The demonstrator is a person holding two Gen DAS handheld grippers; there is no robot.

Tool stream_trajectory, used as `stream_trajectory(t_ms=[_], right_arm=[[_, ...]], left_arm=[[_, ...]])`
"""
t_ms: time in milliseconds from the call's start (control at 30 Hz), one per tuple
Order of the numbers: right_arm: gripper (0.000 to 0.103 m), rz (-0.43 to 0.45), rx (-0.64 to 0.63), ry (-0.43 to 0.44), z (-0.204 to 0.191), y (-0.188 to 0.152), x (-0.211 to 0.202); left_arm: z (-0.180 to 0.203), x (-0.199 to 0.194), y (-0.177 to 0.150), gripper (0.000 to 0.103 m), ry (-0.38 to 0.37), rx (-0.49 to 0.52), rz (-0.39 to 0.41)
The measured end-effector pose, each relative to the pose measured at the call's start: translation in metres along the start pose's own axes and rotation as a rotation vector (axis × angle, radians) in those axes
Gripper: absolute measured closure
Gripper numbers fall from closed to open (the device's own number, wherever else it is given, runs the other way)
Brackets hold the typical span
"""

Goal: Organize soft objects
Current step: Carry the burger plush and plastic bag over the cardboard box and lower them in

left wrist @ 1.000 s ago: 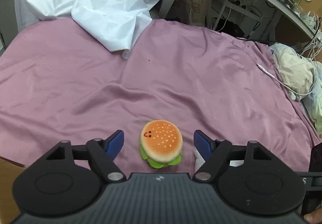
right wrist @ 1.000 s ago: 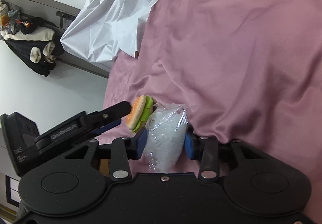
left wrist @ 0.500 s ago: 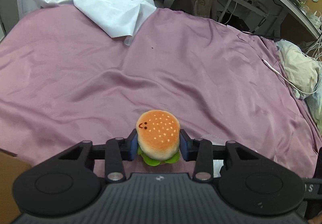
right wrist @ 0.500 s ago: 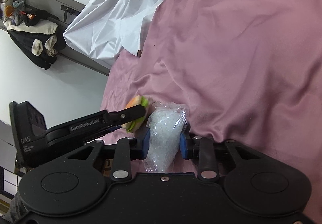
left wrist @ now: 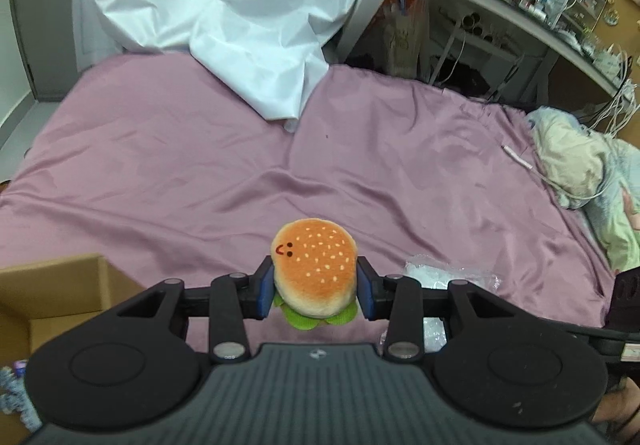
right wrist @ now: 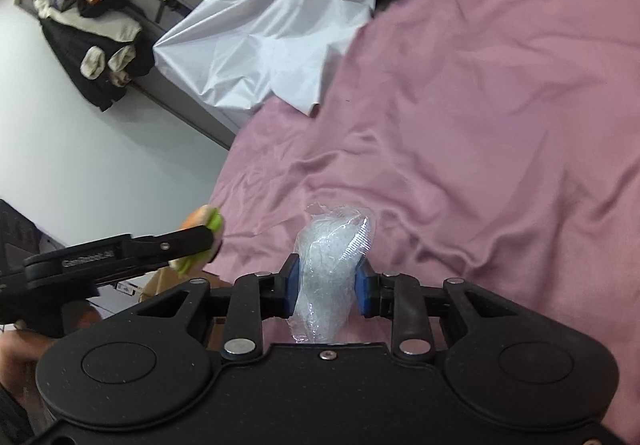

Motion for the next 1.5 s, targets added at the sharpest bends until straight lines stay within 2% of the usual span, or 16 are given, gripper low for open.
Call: stream_trajectory(t_ms=[333,767,1133,1500], right_arm=[[0.079,0.073,-0.121,-0.009,-0.045,-0.011,-0.021],[0.079,0.118,-0.394,-0.012,-0.13,-0.047,-0.02],[0.078,0.129,-0.632,-0.023,-0.193,-0.078,-0.003],[0.078,0.119,-0.86,-0.062,-0.238,-0.114,0.025]], left_arm=[[-0.03,-0.076,-0.013,0.063,0.056,-0.039,0.092],[-0.086,-0.142,-0.044,0.063,0.136,-0.125,0.155],[-0.134,-0.161,-0.078,0.063,0.183,-0.23,0.181],[-0.166,-0.152,-0.104,0.063,0.174,-0.285,0.192]])
Point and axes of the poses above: each gripper's, at about its wrist camera, not at the fingertips, and x roughly the way its jaws point, z to its right, y to its top, the point moved 4 cm from there along x, roughly the way its jaws point, and after that the axes turned 11 degrees about x, right-handed, at the moved point
